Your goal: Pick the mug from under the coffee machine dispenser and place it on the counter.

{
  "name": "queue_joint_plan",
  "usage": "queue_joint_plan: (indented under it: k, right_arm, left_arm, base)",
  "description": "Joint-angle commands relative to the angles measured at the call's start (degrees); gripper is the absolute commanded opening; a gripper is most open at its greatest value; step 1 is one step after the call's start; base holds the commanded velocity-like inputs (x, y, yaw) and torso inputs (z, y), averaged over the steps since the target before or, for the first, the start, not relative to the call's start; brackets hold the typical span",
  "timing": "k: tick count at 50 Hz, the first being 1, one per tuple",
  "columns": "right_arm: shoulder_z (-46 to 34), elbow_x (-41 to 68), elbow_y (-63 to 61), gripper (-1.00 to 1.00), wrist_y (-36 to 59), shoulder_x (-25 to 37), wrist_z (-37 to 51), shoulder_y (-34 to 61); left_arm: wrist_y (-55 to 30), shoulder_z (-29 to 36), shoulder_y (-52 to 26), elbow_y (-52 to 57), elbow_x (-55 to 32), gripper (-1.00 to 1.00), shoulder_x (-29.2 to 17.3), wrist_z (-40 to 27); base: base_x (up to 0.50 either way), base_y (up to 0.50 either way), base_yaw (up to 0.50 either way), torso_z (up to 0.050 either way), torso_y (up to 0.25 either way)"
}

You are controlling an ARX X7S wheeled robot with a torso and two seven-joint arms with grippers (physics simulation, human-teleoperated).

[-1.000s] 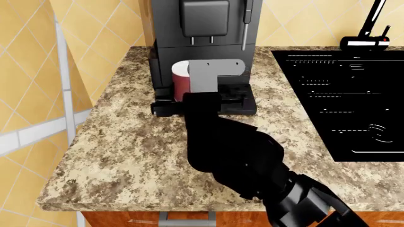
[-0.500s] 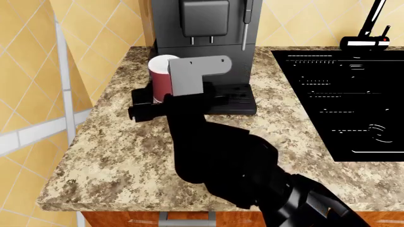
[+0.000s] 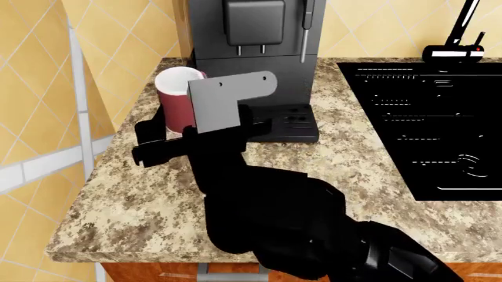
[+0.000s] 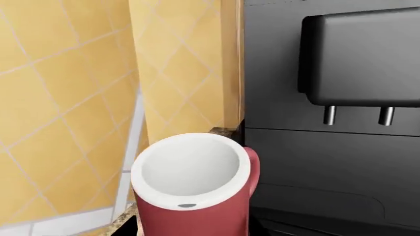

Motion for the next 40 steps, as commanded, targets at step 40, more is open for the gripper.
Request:
queue_joint_plan:
  k: [40]
  right_arm:
    - [-4.58,-2.55,-15.18,-1.0,-2.98,7.06,0.61,-8.6]
  left_arm:
    - [-0.31,0.32,-0.2,0.08,0.22,1.0,-0.37,-0.5]
  base:
    - [0.0,0.0,0.0,0.0,0.0]
